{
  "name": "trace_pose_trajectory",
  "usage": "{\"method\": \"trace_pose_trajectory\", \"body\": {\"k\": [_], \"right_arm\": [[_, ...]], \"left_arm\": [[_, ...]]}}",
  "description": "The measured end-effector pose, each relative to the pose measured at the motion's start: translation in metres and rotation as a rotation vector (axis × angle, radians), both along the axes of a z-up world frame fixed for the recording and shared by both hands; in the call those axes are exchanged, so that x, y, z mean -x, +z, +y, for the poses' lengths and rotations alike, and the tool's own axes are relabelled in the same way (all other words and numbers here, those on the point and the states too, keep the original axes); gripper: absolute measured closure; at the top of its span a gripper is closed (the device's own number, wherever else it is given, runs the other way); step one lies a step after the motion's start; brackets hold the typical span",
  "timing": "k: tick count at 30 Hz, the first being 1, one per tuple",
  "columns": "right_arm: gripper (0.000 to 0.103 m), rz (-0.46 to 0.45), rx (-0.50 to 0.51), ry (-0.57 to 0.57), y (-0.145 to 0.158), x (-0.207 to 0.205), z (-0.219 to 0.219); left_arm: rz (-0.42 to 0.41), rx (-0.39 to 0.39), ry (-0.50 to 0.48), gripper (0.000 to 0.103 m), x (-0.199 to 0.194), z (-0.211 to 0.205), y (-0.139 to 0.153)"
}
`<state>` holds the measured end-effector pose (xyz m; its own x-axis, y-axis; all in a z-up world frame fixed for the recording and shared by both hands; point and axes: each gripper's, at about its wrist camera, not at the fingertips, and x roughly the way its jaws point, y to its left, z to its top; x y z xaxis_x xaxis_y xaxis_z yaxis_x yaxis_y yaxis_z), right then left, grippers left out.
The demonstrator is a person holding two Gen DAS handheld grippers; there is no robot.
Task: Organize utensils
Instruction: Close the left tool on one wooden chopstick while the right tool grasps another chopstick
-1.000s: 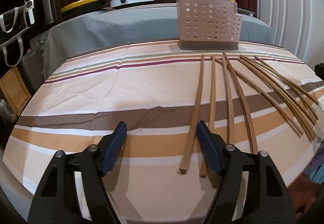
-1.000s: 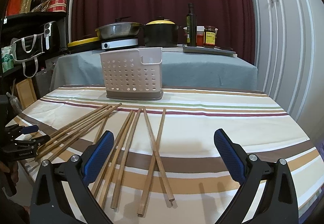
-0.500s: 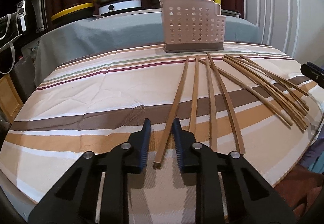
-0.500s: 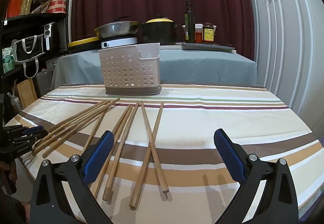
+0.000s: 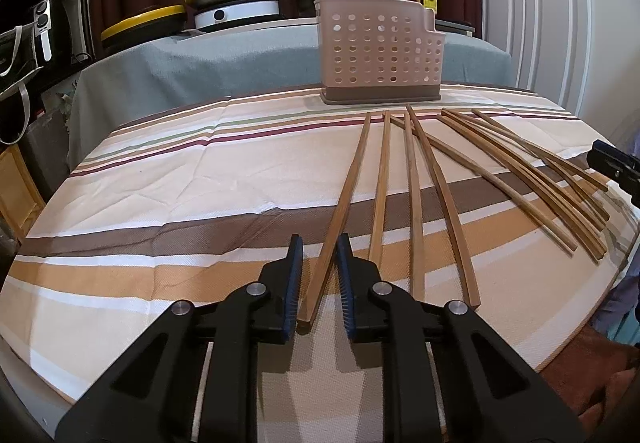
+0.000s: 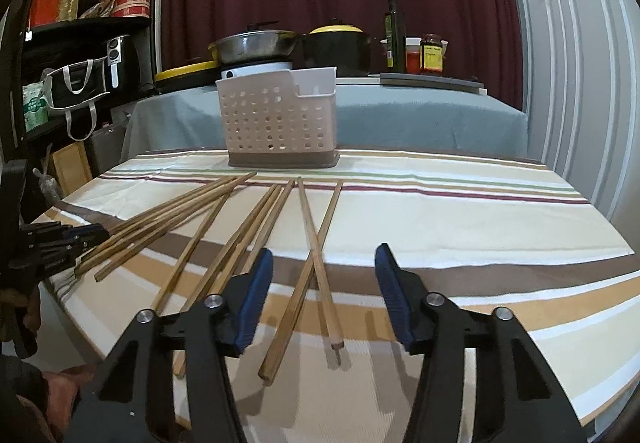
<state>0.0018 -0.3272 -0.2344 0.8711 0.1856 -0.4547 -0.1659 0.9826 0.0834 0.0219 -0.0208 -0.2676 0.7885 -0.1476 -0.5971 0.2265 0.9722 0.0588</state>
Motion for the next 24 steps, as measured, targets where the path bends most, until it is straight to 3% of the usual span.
{"method": "trace_pose_trajectory", "body": {"k": [16, 24], "right_arm": [[0.089, 0.031, -0.02, 0.042, -0.021, 0.002, -0.008], [0.095, 0.025, -0.011, 0.042, -0.019, 0.005, -0.006]], "left_arm": [[-0.008, -0.017, 0.008, 0.085, 0.001, 0.0, 0.0], [-0.011, -0.017, 0.006, 0.087, 0.002, 0.001, 0.0]]}}
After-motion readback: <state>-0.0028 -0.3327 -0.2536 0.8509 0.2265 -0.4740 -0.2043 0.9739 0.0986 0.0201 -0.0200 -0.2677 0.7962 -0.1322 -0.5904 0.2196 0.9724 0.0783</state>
